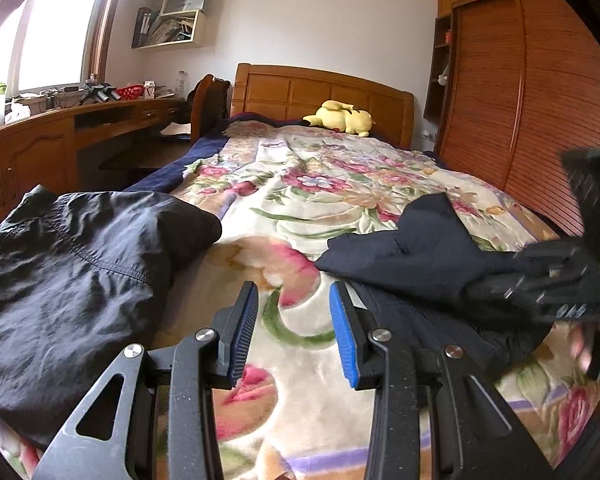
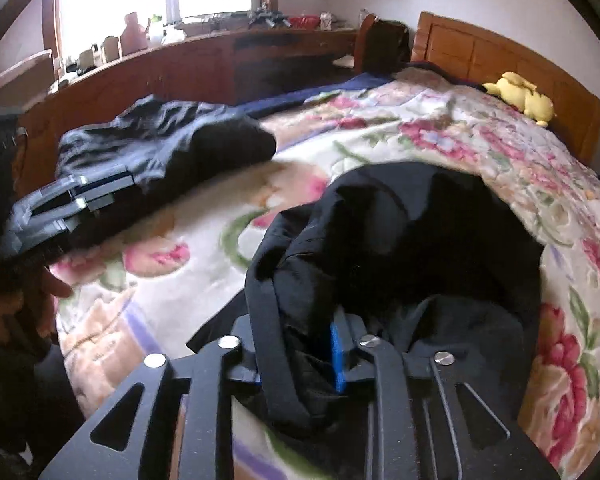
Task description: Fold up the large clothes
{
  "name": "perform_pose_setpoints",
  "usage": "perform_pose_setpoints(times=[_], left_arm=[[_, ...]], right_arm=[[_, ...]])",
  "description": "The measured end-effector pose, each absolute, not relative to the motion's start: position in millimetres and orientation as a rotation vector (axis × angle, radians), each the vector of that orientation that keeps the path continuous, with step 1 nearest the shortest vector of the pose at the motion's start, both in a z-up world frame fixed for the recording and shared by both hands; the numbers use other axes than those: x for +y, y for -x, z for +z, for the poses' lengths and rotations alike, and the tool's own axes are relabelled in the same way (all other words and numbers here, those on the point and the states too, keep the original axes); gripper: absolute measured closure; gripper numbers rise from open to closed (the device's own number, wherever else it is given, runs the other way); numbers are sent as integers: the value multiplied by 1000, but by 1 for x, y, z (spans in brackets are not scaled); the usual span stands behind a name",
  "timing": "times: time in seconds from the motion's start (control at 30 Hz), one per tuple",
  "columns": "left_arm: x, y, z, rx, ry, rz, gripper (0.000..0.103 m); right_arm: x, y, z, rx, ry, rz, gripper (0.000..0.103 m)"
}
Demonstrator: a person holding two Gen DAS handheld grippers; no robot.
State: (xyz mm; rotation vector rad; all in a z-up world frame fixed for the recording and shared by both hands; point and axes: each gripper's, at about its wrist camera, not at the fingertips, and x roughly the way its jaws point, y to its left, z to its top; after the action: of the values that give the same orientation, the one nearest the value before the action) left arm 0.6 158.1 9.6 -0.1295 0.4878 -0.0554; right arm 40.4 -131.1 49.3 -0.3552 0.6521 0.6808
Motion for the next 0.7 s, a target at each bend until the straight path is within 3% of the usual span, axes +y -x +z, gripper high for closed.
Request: perform_pose_setpoints(times=[0.1, 0.13, 0.33, 0.47, 0.57, 0.7], left_arm=[[155, -1, 11, 486, 124, -59, 65], [154, -1, 11, 486, 121, -60, 65], [148, -2, 10, 491, 110, -68, 65], [145, -2, 11, 493, 105, -73, 65], [143, -2, 11, 491, 101, -75, 65], [142, -2, 10, 493, 89, -70, 65]], right_arm=[[-137, -30, 71, 609, 328, 697, 44], [-140, -26, 76, 597, 317, 702, 43], [-162, -21, 83, 538, 343, 632, 42], [-155, -45, 62, 659, 347, 612, 42], [-139, -54, 30, 778, 340, 682, 56], [-118, -44, -7, 839, 335, 734, 59]])
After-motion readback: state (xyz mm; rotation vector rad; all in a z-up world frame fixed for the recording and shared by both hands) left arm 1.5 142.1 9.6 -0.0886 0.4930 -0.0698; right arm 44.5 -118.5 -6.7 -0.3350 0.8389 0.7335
